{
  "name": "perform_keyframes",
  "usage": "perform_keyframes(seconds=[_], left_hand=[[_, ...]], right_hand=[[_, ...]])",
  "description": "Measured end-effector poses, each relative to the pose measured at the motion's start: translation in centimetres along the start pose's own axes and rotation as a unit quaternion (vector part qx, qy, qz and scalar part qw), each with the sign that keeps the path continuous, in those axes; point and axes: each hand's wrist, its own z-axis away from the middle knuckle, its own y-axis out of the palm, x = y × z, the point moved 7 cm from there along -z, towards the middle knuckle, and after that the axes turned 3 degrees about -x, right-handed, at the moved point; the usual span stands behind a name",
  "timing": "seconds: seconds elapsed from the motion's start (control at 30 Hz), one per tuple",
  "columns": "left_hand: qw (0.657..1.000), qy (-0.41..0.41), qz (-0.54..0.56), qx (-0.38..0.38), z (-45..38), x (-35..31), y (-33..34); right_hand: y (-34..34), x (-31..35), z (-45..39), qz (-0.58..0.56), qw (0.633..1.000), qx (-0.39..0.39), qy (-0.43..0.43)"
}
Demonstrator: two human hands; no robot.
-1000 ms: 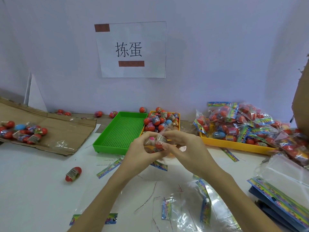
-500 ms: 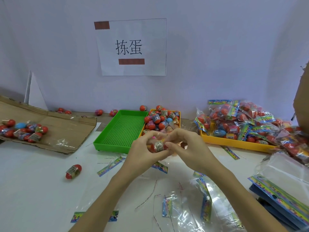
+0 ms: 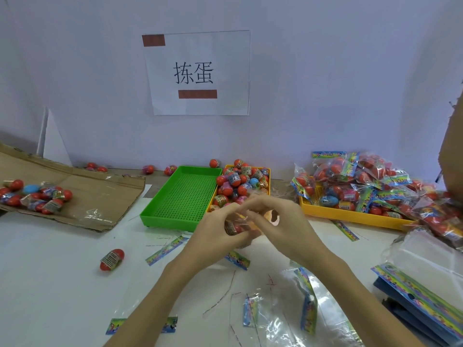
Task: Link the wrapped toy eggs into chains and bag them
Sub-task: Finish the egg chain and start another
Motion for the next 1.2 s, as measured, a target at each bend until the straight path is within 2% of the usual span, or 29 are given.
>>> perform_keyframes(seconds=[0.1,0.2,0.27,0.33,0.47,0.6,0.67,0.73,0.9,0.97,1.07,1.13,1.2], left_hand=[[0.997,-0.050,0.017,-0.064,-0.3,1.0,-1.3],[0.981,-0.098,0.087,-0.143,-0.4,2.0,-3.1],[0.962,-0.125,0.133,-0.201,-0.2,2.6,-4.8],[0.944,-0.140,0.168,-0.248,-0.1,3.1,-6.2],[0.929,-0.163,0.148,-0.299,0.4,4.0,-7.4],[0.930,-0.180,0.170,-0.273,0.2,4.3,-6.9],[0.931,-0.177,0.175,-0.266,0.1,4.0,-6.8],[0.936,-0.169,0.162,-0.264,0.1,3.7,-6.7],[0.947,-0.154,0.113,-0.257,0.1,3.2,-6.7],[0.949,-0.153,0.109,-0.254,0.2,3.2,-6.7],[0.951,-0.150,0.108,-0.247,0.1,3.1,-6.4],[0.955,-0.149,0.097,-0.239,0.1,3.0,-6.2],[0.959,-0.149,0.089,-0.225,0.1,2.9,-6.0]], right_hand=[[-1.3,0.1,0.0,-0.019,0.995,-0.095,-0.012],[-2.1,-0.5,0.2,-0.039,0.985,-0.169,0.005],[-1.3,-1.4,0.2,-0.027,0.989,-0.145,0.024],[0.5,-2.1,0.2,0.006,0.996,-0.081,0.023],[4.7,-2.3,-0.2,0.102,0.994,0.043,-0.011],[7.4,-3.0,-1.0,0.235,0.967,0.095,0.006],[7.8,-3.5,-1.1,0.250,0.963,0.099,0.016],[7.6,-3.7,-1.1,0.217,0.973,0.079,0.018],[5.6,-3.9,-1.5,0.090,0.995,-0.026,0.027],[5.8,-4.0,-1.6,0.094,0.995,0.004,0.021],[7.2,-3.9,-1.2,0.177,0.981,0.079,0.000],[7.2,-3.7,-1.1,0.184,0.981,0.068,-0.008],[6.5,-3.6,-1.3,0.128,0.991,0.030,-0.004]])
